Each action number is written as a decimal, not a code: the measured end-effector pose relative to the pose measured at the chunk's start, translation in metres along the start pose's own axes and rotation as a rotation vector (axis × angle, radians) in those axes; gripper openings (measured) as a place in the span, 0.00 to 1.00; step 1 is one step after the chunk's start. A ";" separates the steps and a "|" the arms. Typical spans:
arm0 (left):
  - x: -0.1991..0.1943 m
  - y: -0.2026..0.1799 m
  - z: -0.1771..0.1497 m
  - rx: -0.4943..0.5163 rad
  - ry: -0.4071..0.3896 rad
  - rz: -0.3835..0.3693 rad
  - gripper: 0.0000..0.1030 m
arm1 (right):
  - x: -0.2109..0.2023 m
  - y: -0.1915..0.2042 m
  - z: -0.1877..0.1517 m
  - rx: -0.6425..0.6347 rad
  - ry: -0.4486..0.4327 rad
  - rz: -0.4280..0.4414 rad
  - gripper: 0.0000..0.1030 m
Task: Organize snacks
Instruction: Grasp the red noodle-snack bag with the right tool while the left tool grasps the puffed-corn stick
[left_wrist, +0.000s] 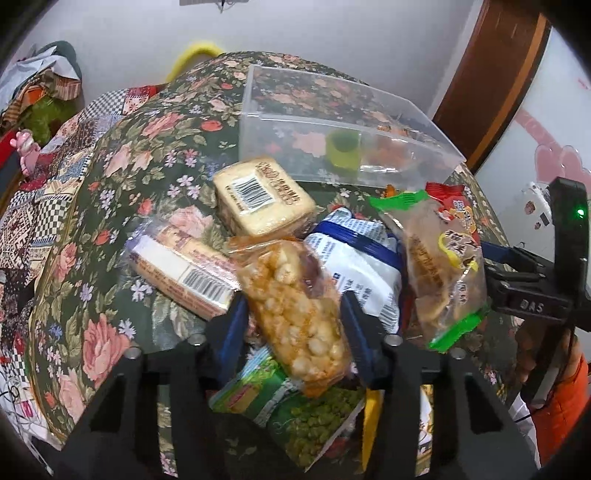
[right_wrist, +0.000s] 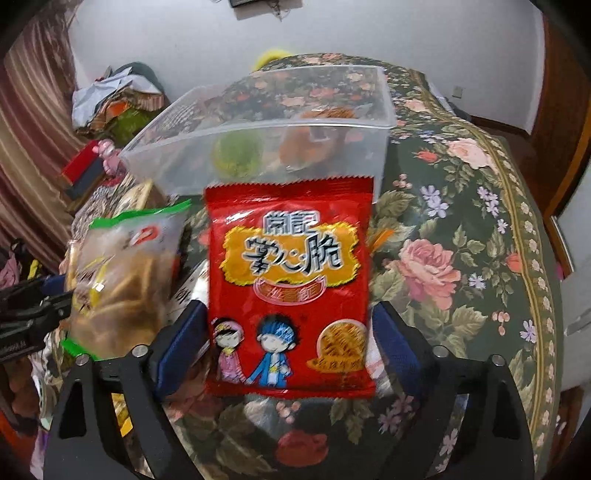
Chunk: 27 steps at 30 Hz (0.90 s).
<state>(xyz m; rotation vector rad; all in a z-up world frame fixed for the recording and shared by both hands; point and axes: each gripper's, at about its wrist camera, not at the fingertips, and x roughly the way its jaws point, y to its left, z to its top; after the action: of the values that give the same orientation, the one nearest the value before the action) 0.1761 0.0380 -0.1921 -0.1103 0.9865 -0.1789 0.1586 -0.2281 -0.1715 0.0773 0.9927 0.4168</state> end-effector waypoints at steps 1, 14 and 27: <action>0.000 -0.002 0.000 -0.001 -0.003 0.002 0.44 | 0.001 -0.002 0.000 0.008 -0.001 0.004 0.88; -0.015 -0.006 0.003 0.006 -0.052 0.029 0.32 | -0.003 -0.016 -0.005 0.030 -0.004 0.010 0.57; -0.057 -0.005 0.024 0.014 -0.168 0.050 0.32 | -0.057 -0.013 0.012 0.008 -0.143 0.008 0.57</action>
<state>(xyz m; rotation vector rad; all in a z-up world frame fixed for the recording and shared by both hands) 0.1650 0.0443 -0.1318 -0.0864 0.8193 -0.1280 0.1462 -0.2600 -0.1229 0.1163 0.8531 0.4089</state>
